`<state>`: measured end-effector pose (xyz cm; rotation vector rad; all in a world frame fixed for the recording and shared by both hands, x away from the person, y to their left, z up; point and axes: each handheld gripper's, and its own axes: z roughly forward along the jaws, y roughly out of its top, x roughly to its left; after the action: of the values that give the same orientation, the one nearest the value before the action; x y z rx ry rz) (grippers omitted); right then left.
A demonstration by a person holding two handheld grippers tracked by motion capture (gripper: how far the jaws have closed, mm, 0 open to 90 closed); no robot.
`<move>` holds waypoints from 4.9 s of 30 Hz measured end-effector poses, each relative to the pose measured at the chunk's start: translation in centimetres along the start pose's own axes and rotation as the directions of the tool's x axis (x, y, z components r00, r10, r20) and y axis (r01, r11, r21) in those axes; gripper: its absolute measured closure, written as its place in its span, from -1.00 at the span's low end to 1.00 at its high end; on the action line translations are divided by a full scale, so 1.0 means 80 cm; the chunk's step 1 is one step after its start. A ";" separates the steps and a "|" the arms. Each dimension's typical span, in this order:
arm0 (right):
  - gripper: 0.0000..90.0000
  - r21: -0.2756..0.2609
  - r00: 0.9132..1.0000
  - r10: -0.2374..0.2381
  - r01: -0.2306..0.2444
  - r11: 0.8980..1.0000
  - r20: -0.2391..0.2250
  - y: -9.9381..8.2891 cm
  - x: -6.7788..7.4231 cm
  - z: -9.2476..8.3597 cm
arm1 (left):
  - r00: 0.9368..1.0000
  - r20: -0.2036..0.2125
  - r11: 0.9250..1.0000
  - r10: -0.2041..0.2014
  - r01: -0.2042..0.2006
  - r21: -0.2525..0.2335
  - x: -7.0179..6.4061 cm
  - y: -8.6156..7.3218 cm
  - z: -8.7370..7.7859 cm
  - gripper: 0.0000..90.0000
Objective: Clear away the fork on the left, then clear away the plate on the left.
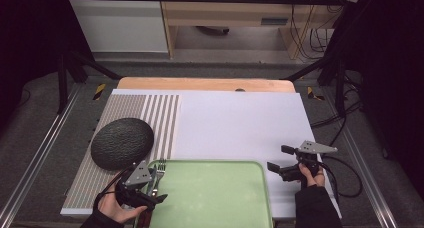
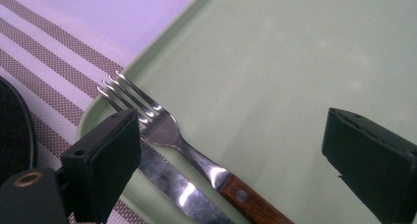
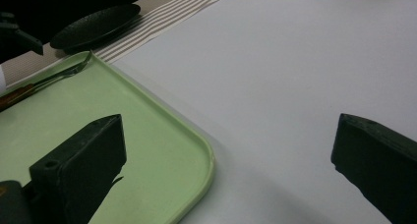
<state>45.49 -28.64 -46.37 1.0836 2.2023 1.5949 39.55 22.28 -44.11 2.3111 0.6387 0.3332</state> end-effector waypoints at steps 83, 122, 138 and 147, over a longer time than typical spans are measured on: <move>-0.99 0.006 1.000 0.007 -0.007 1.000 0.004 -0.001 0.000 0.001 | 0.760 -0.447 0.872 0.473 -0.330 0.362 0.074 -0.074 -0.039 -0.92; -0.99 0.004 1.000 0.004 -0.004 1.000 0.001 -0.001 -0.001 0.000 | 0.606 -0.413 0.725 0.680 -0.471 0.502 0.067 -0.085 -0.006 0.18; -0.99 0.007 1.000 0.005 -0.005 1.000 0.002 -0.001 0.000 0.001 | 0.545 -0.396 0.668 0.739 -0.518 0.534 0.059 -0.093 0.003 0.60; -0.99 0.010 1.000 0.005 -0.005 1.000 0.003 -0.001 0.000 0.001 | 0.543 -0.397 0.667 0.740 -0.518 0.535 0.057 -0.095 0.005 0.71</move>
<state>45.53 -28.57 -46.49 1.0939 2.2103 1.5849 40.91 29.23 -49.40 2.7386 0.0530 1.4583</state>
